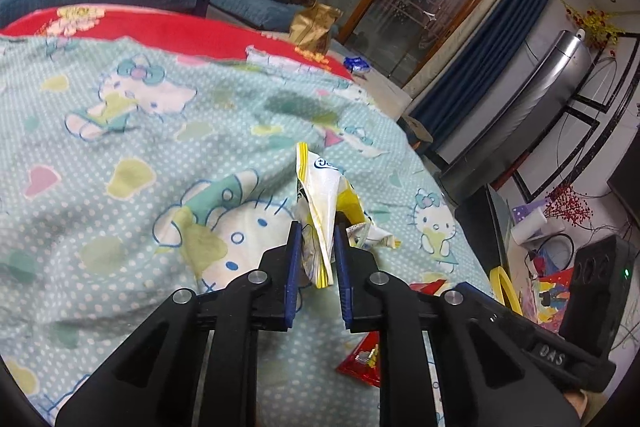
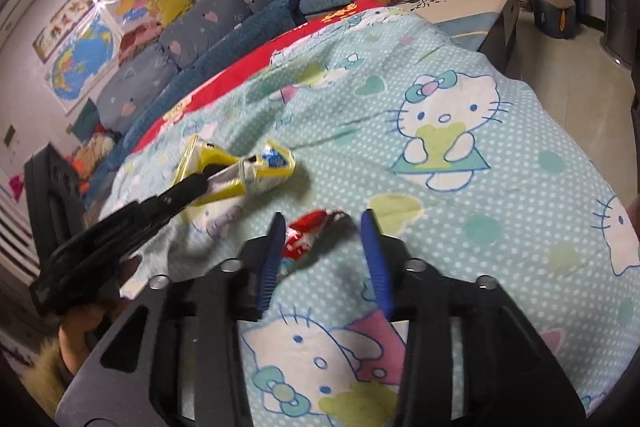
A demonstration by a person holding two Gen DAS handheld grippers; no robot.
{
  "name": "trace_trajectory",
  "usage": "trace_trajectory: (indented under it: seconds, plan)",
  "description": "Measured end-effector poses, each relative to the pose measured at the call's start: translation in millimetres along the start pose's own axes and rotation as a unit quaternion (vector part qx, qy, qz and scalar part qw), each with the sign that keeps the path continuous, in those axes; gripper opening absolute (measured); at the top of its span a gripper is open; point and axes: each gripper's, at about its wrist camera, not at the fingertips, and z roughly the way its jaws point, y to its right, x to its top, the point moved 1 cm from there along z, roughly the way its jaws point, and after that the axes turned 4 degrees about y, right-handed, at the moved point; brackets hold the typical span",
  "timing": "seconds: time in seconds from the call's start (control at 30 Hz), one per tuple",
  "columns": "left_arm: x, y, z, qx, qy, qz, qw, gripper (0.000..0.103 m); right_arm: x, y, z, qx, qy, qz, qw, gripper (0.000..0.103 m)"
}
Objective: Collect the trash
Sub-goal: 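Grasp the yellow chip bag with the left gripper while the right grasps the red wrapper, then carry the yellow chip bag and red wrapper over the yellow bin and release both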
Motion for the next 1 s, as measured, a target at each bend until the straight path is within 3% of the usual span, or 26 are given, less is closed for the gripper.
trace_trajectory:
  seconds: [0.17, 0.23, 0.27, 0.53, 1.0]
  plan:
    - [4, 9, -16, 0.001, 0.015, 0.021, 0.9997, 0.015, 5, -3, 27, -0.014, -0.026, 0.003, 1.000, 0.033]
    - [5, 13, -23, 0.001, 0.020, 0.030, 0.9993, 0.014, 3, -1, 34, -0.009, -0.040, 0.014, 0.999, 0.016]
    - [6, 15, -25, 0.001, 0.022, 0.034, 0.9992, 0.014, 1, -1, 36, -0.008, -0.043, 0.015, 0.999, 0.003]
    - [7, 43, -31, -0.023, 0.027, 0.058, 0.9977, 0.014, 2, 13, -2, -0.012, 0.002, 0.012, 1.000, 0.000]
    - [-15, 121, -13, -0.086, 0.001, 0.116, 0.9896, 0.014, 22, 87, -95, -0.078, 0.097, 0.051, 0.991, 0.000]
